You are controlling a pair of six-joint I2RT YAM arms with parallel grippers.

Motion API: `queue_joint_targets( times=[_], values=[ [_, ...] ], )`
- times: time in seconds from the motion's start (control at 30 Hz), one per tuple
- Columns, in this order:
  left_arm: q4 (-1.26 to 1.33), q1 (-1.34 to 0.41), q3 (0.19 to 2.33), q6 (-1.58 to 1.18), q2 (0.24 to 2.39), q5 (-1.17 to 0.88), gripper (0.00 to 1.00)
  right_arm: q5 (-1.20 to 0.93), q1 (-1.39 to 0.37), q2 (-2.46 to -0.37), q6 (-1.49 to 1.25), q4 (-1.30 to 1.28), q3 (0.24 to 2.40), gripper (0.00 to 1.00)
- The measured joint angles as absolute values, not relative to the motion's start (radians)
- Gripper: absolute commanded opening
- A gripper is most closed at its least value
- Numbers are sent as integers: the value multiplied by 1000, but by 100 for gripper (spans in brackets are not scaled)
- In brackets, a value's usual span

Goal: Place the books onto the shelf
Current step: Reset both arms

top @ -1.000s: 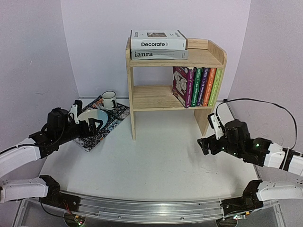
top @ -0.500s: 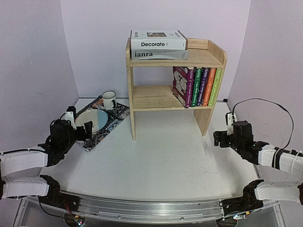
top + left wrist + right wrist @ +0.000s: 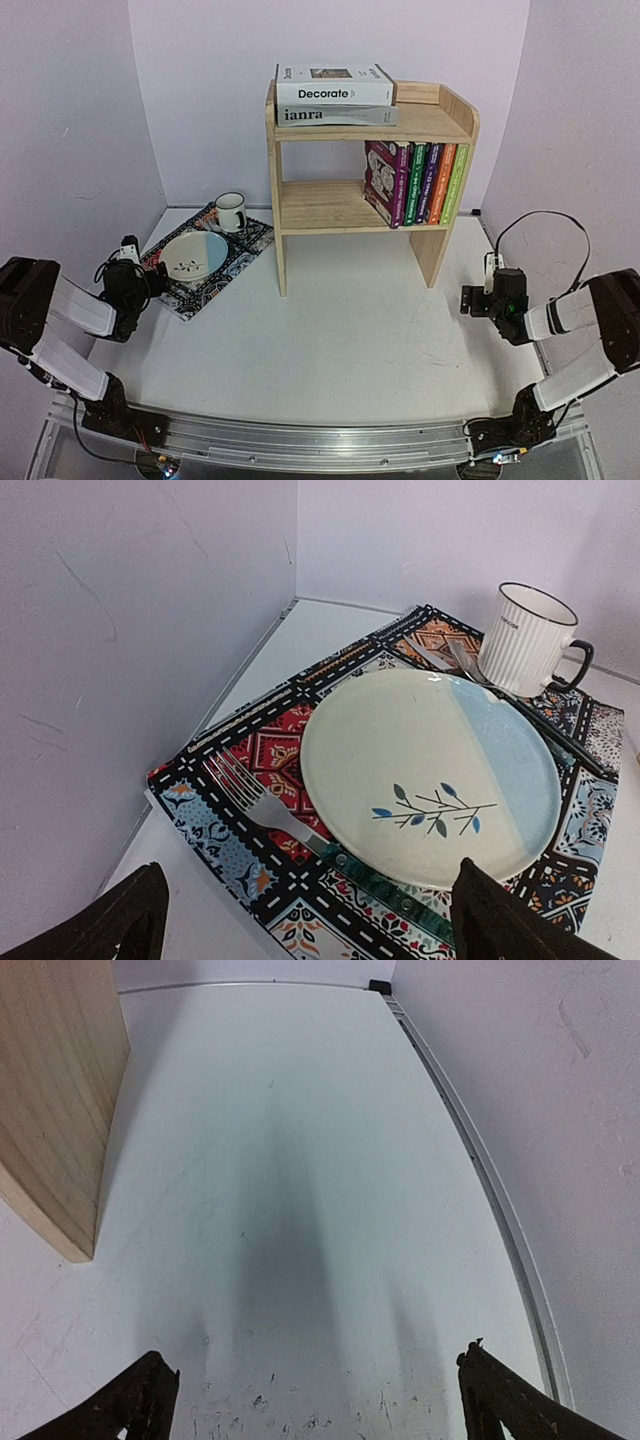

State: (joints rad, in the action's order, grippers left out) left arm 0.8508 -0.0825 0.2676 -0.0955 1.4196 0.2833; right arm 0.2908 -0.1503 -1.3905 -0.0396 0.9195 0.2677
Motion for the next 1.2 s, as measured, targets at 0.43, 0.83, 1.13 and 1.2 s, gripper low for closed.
queue_joint_targets(
  times=[0.43, 0.83, 1.13, 1.2],
  values=[
    [1168, -45, 242, -2, 1651, 141, 100, 156, -101, -1651, -19, 1197, 240, 98],
    [1159, -40, 278, 28, 1660, 79, 100, 150, -101, -1655, -18, 1191, 279, 98],
    [1157, -33, 279, 21, 1661, 111, 100, 150, -101, -1655, -18, 1190, 279, 98],
    [1153, -33, 280, 20, 1662, 116, 100, 150, -101, -1655, -18, 1190, 279, 98]
  ],
)
